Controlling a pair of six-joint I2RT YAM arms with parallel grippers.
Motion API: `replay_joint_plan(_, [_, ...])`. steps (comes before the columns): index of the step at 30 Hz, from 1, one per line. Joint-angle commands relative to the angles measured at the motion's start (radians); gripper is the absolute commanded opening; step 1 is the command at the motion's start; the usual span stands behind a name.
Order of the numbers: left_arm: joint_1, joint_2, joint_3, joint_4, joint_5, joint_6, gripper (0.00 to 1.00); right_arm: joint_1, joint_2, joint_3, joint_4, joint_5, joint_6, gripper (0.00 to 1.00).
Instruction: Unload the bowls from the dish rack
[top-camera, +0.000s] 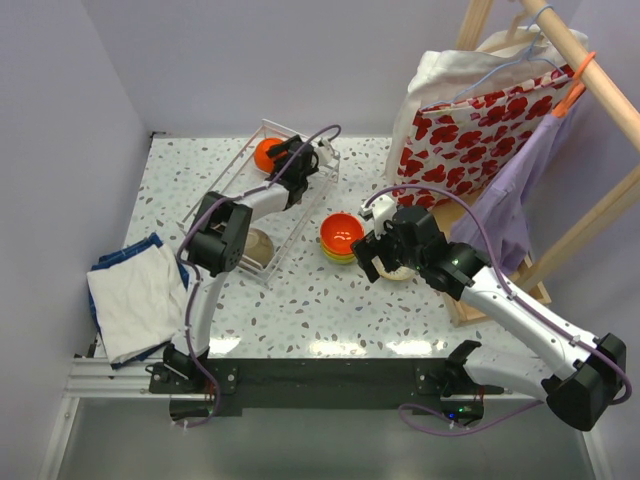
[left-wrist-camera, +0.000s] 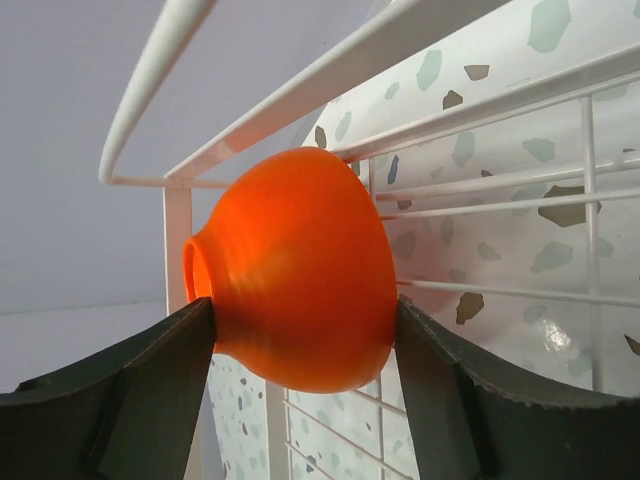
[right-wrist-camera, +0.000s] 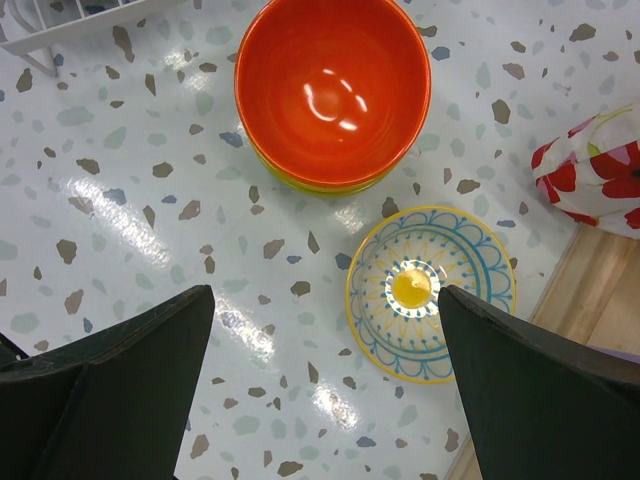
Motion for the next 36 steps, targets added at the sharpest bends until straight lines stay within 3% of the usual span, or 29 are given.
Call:
replay_joint_plan(1, [0.011,-0.114,-0.061,0.087,-0.039,-0.024,0.69,0.000,-0.011,0.028,0.039,-0.019,0.015,0.99])
replay_joint_plan(11, [0.010,-0.214,-0.092,0.052,-0.031,-0.070,0.58,-0.001,-0.044,0.006,0.052,-0.032,0.030,0.99])
replay_joint_plan(15, [0.010,-0.251,-0.104,-0.005,-0.001,-0.141,0.45,-0.001,-0.057,-0.004,0.059,-0.038,0.035,0.99])
replay_joint_plan(21, [0.011,-0.350,-0.122,-0.127,0.091,-0.302,0.33,-0.001,-0.057,-0.020,0.114,-0.056,0.044,0.99])
replay_joint_plan(29, [0.020,-0.470,-0.132,-0.296,0.188,-0.512,0.28,-0.001,-0.026,-0.030,0.214,-0.122,0.088,0.99])
replay_joint_plan(36, [0.054,-0.553,-0.173,-0.352,0.344,-0.682,0.24,-0.001,-0.021,-0.092,0.378,-0.150,0.101,0.99])
